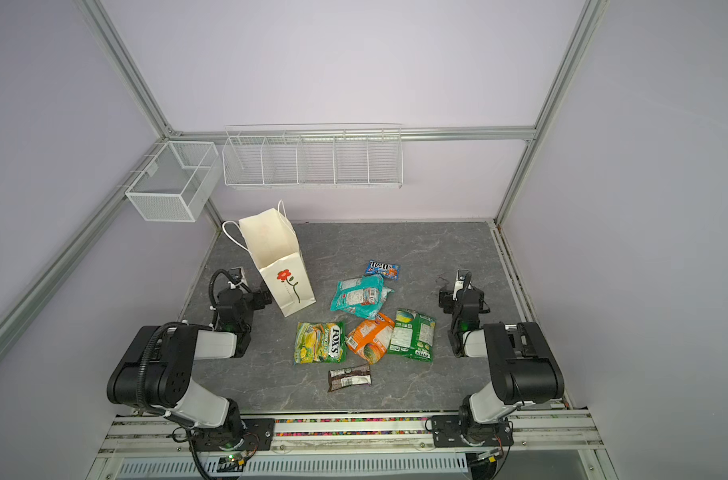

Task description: Place the snacks into the paper bag

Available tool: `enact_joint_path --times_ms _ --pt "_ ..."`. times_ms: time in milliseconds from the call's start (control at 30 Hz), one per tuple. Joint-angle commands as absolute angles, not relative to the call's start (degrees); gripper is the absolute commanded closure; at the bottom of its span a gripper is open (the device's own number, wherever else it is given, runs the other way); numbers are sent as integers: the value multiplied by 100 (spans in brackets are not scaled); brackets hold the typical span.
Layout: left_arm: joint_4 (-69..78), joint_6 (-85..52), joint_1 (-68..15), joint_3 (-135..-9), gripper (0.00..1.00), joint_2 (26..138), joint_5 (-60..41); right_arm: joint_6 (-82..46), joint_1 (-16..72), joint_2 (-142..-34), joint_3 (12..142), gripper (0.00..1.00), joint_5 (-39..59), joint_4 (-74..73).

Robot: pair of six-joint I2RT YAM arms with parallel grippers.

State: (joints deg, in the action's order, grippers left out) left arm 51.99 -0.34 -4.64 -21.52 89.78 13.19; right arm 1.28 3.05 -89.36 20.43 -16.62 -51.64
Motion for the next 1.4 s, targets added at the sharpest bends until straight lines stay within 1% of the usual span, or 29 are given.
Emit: enact_joint_path --times_ms 0,700,800,1333,1367 --pt "5297 67 -448 -2188 1 8895 1263 79 258 -8825 2110 11 -1613 -5239" --pt "5278 61 -448 -2200 1 8895 1259 80 260 -8807 2092 11 -1617 -5262" --pt "5185 -173 -412 -2259 1 8902 1678 80 260 -8808 2092 11 -1617 -5256" --pt "5170 -178 -396 -2263 1 8896 1686 73 252 -8815 2092 11 -1600 -5243" --pt "5276 -162 -411 -2228 1 8895 1847 73 253 -8811 2087 11 -1600 -5259"
